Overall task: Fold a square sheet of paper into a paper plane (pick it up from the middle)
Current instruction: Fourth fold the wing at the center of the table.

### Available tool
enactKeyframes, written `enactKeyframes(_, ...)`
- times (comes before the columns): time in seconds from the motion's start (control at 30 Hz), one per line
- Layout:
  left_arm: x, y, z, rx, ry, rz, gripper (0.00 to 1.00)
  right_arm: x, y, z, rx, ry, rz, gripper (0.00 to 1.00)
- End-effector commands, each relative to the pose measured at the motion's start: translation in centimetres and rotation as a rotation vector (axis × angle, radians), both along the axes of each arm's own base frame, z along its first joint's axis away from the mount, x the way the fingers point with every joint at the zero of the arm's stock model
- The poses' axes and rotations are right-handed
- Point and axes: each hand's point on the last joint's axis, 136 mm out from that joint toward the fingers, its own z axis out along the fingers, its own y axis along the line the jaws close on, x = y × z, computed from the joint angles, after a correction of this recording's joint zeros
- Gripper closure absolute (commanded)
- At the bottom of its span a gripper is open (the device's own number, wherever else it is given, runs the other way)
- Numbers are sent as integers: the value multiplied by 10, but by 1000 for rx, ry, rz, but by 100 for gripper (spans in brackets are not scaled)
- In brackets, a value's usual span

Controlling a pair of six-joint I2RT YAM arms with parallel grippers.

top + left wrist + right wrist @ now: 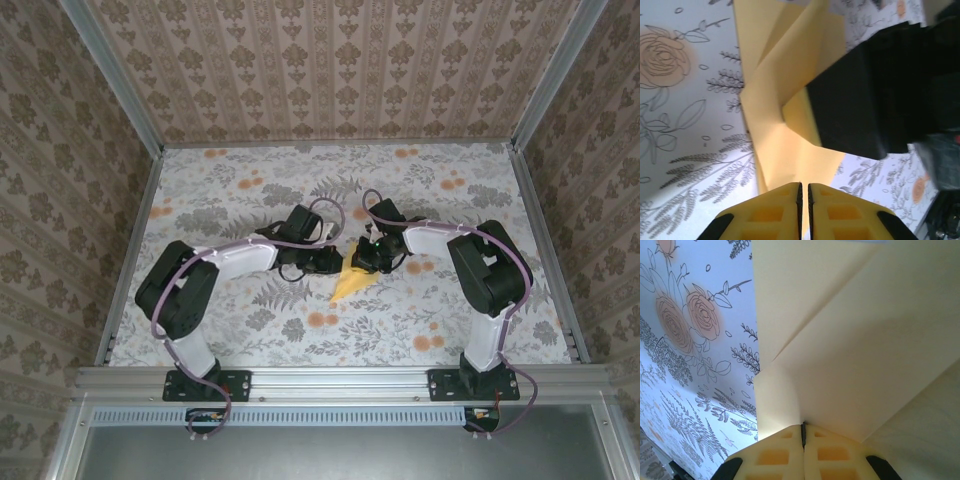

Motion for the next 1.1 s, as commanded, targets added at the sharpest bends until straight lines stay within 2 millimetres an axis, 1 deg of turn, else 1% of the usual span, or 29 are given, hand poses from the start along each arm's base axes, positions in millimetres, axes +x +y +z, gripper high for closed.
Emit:
enactKeyframes(0.0,-13,-3,0,-10,24,26,85,-6,-17,-17,-83,31,-45,92)
enactKeyframes(0.07,-17,-7,-3,-25,36,24,85,-6,-17,-15,-76,28,-46,92)
enactKeyframes(0.13,-22,-11,-9,-34,62,23,85,-5,-15,-14,-65,24,-48,92)
enactKeyframes(0.23,-26,-15,-18,-36,93,21,85,-4,-13,-10,-49,13,-49,92)
enactKeyframes(0.3,-27,-17,-21,-40,103,16,85,-3,-13,-7,-45,4,-50,91)
enactKeyframes(0.4,-27,-17,-27,-22,113,17,85,-3,-13,-5,-44,2,-49,91)
enactKeyframes(0.5,-28,-15,-34,-1,123,18,85,-4,-14,-6,-48,5,-49,89)
enactKeyframes(0.63,-29,-11,-42,25,137,22,86,-5,-16,-7,-59,12,-52,89)
enactKeyframes(0.87,-29,-9,-45,32,140,23,87,-7,-21,-8,-84,16,-59,89)
enactKeyframes(1.07,-30,-8,-51,42,150,23,89,-6,-25,-4,-100,1,-70,89)
